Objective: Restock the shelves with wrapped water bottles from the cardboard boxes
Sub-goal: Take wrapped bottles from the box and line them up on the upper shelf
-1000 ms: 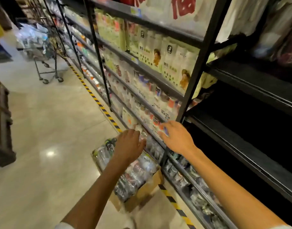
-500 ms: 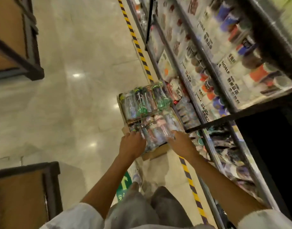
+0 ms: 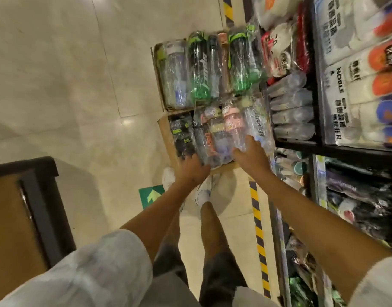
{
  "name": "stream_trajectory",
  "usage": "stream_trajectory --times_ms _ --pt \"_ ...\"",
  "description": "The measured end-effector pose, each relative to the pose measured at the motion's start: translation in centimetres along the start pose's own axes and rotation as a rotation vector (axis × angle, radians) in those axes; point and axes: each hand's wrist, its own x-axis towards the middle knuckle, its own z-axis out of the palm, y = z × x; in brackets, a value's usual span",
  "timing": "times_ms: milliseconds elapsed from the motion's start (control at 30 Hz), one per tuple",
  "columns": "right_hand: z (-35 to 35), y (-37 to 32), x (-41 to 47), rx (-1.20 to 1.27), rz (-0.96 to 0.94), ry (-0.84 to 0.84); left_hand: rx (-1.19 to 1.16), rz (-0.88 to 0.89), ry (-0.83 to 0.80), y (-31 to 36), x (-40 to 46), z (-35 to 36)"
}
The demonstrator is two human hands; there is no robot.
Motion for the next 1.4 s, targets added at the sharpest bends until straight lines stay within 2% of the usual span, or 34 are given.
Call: stream_trajectory --times_ms 267,467,633,767,967,1067,1400 --pt "5.1 4.4 12.6 0.012 -0.011 0.073 -0.393 -0.249 -0.057 -2.9 14.1 6.3" --pt "8.2 5.1 16.9 0.043 0.042 0.161 -0.700 -0.354 -0.024 -1.6 18.1 8.8" --pt "9.2 5.0 18.5 -0.035 0.097 0.173 -0.638 -0.420 0.114 -2.5 20.2 10.9" --pt "8.9 4.7 18.5 -0.019 0.119 0.147 -0.588 -0.459 0.143 -2.4 20.9 11.2" --pt "7.8 3.6 16.8 0.217 0.149 0.097 -0.758 -0.409 0.150 -2.8 18.1 9.2" --pt "7.0 3.4 14.6 0.376 0.189 0.085 -0.724 -0.377 0.146 -2.9 15.7 7.6" --pt "1.6 2.0 1.5 0.762 0.253 0.091 -0.728 -0.201 -0.042 0.1 1.8 1.9"
